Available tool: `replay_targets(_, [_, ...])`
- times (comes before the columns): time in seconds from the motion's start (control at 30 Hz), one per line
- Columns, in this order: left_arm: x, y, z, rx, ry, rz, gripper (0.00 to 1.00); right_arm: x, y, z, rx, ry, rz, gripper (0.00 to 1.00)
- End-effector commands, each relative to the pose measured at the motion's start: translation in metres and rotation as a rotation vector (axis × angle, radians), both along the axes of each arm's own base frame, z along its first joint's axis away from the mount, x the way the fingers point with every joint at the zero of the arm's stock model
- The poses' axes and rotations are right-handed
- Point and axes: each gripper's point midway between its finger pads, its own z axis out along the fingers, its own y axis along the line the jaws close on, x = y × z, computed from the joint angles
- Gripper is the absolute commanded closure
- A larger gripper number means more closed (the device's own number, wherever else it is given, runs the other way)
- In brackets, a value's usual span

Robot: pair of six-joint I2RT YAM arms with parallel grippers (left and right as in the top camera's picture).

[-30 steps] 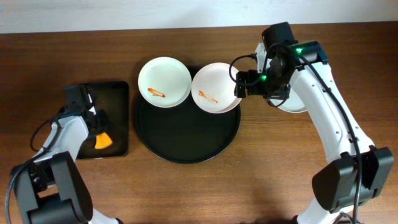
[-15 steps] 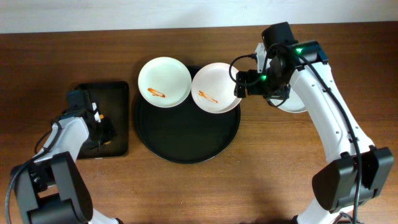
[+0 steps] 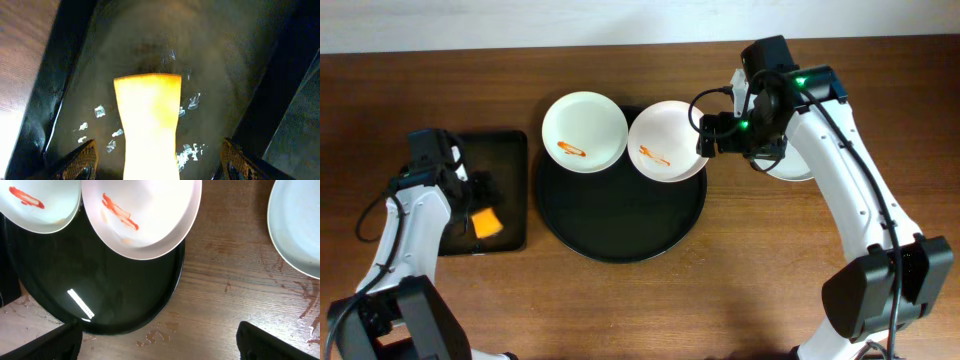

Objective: Clean dirty plates on tray and stack at the side
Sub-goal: 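Rinse the sponge in the water tray with the left gripper, then grasp the right white plate rim with the right gripper and lift it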

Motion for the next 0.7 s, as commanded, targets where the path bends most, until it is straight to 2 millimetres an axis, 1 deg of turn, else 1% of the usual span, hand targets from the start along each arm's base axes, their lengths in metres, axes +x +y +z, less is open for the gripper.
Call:
replay_targets(0.0, [0.006,0.009,0.001,0.033,-0.024,0.017,0.23,0.003,-0.004,0.005,-0.004,-0.018,-0.004,0.01])
replay_targets(0.1, [-0.003,0.006,-0.024,0.016,0.051,0.016,0.23,0.003,-0.004,0.005,-0.004,-0.018,-0.004,0.01])
replay_targets(0.13, [-0.011,0.004,-0.041,0.004,0.095,0.015,0.23,0.003,-0.004,0.005,-0.004,-0.018,-0.004,0.01])
replay_targets(0.2, [-0.018,0.002,-0.065,-0.013,0.158,0.014,0.24,0.003,-0.004,0.005,-0.004,-0.018,-0.004,0.01])
replay_targets(0.27, [-0.015,0.001,-0.074,-0.026,0.163,0.011,0.24,0.003,-0.004,0.005,-0.004,-0.018,-0.004,0.01])
replay_targets(0.3, [-0.012,-0.003,-0.076,-0.052,0.153,0.004,0.39,0.003,-0.004,0.005,-0.004,-0.018,-0.004,0.01])
replay_targets(0.33, [-0.008,-0.003,-0.075,-0.052,0.135,0.003,0.64,0.003,-0.004,0.005,-0.004,-0.018,-0.004,0.01])
replay_targets(0.37, [-0.002,-0.001,-0.071,-0.046,0.116,0.003,0.85,0.003,-0.004,0.005,-0.004,-0.018,-0.004,0.01])
replay_targets(0.4, [0.004,0.001,-0.063,-0.041,0.096,0.005,1.0,0.003,-0.004,0.005,-0.004,-0.018,-0.004,0.01])
replay_targets(0.43, [0.01,0.003,-0.051,-0.035,0.072,0.007,1.0,0.003,-0.004,0.005,-0.004,-0.018,-0.004,0.01])
replay_targets(0.47, [0.019,0.006,-0.019,-0.024,0.03,0.007,1.0,0.003,-0.004,0.005,-0.004,-0.018,-0.004,0.01])
replay_targets(0.5, [0.02,0.006,-0.008,-0.021,0.019,0.007,1.0,0.003,-0.004,0.005,-0.004,-0.018,-0.004,0.01])
replay_targets(0.53, [0.024,0.007,0.02,-0.013,-0.009,0.006,1.0,0.003,-0.004,0.005,-0.004,-0.018,-0.004,0.01])
replay_targets(0.57, [0.024,0.007,0.041,-0.01,-0.02,0.006,1.0,0.003,-0.004,0.005,-0.004,-0.018,-0.004,0.01])
replay_targets(0.6, [0.023,0.007,0.052,-0.01,-0.019,0.006,1.0,0.003,-0.004,0.005,-0.004,-0.018,-0.004,0.01])
replay_targets(0.63, [0.021,0.006,0.056,-0.013,-0.011,0.006,1.0,0.003,-0.004,0.005,-0.004,-0.018,-0.004,0.01])
replay_targets(0.67, [0.02,0.006,0.055,-0.014,-0.005,0.006,1.0,0.003,-0.004,0.005,-0.004,-0.018,-0.004,0.01])
